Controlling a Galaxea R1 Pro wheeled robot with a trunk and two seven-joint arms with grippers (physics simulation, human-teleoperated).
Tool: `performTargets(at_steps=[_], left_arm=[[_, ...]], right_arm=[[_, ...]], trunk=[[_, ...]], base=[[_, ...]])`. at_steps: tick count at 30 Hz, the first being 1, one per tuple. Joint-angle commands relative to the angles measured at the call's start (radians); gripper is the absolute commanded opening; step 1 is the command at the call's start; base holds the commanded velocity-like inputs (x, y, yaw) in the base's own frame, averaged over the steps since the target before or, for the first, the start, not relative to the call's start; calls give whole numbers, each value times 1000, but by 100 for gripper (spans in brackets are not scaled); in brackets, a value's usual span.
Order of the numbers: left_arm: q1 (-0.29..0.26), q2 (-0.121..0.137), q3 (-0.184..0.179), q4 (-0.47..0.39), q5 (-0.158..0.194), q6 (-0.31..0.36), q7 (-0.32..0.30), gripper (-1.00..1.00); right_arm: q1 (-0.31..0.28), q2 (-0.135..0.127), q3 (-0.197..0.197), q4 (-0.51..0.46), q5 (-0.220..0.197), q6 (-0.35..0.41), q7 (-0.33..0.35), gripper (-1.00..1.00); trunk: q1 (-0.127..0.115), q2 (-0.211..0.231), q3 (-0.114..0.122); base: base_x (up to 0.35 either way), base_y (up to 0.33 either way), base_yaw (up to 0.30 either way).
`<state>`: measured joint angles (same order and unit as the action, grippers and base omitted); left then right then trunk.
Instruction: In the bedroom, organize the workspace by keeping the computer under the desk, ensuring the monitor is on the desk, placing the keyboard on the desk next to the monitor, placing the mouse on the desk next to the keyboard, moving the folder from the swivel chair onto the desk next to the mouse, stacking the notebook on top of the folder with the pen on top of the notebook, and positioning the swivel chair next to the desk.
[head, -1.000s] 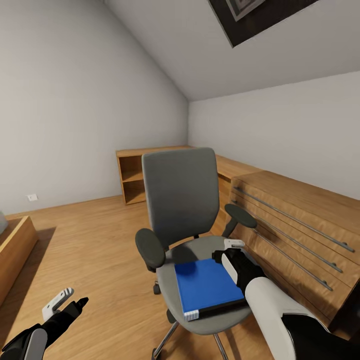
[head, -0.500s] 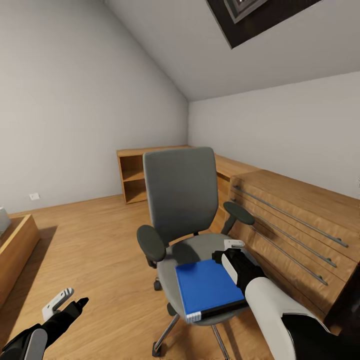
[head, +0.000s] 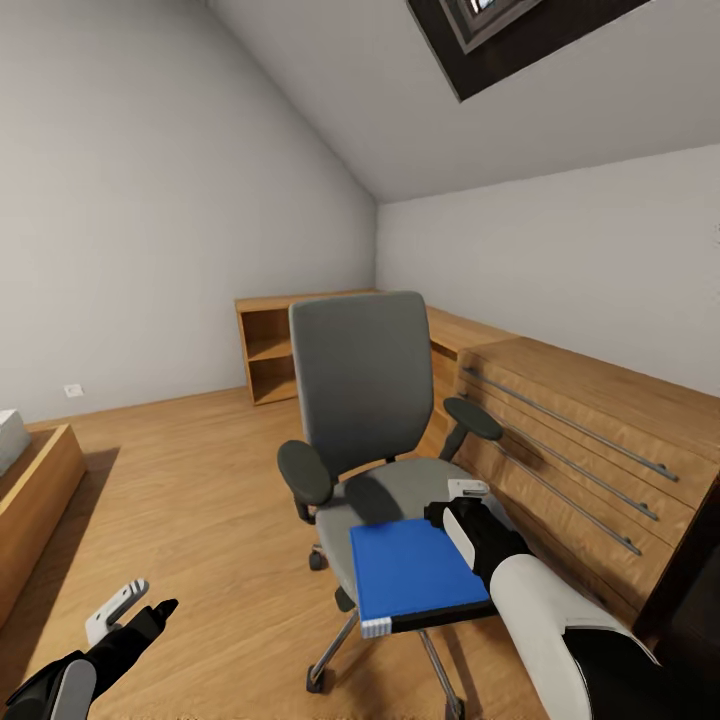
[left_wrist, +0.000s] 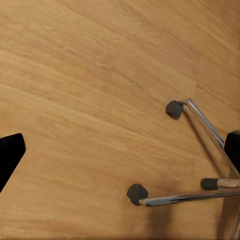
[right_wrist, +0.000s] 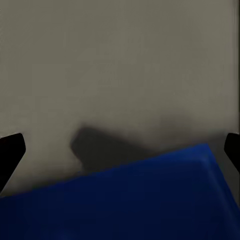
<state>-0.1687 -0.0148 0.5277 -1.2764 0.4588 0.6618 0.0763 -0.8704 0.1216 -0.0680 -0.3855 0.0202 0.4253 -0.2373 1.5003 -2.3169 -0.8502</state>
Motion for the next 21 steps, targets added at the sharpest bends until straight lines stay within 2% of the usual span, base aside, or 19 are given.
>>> performTargets(at_steps=[1,16,21], left_arm=[[-1,-1,1,-2,11,5,8,100],[-1,-1,1,-1,11,5,8,100],[0,-1,1,-1,11,5,8,100]], right_arm=[[1,1,-7,0,-8,4,0,100],[1,1,-7,0,-6,3,0,100],[1,1,-7,0,-6,4,0,100]], trunk=[[0,0,-1],[0,0,-1],[0,0,-1]], base=[[-91,0,0],[-17,0,0],[-176,0,0]])
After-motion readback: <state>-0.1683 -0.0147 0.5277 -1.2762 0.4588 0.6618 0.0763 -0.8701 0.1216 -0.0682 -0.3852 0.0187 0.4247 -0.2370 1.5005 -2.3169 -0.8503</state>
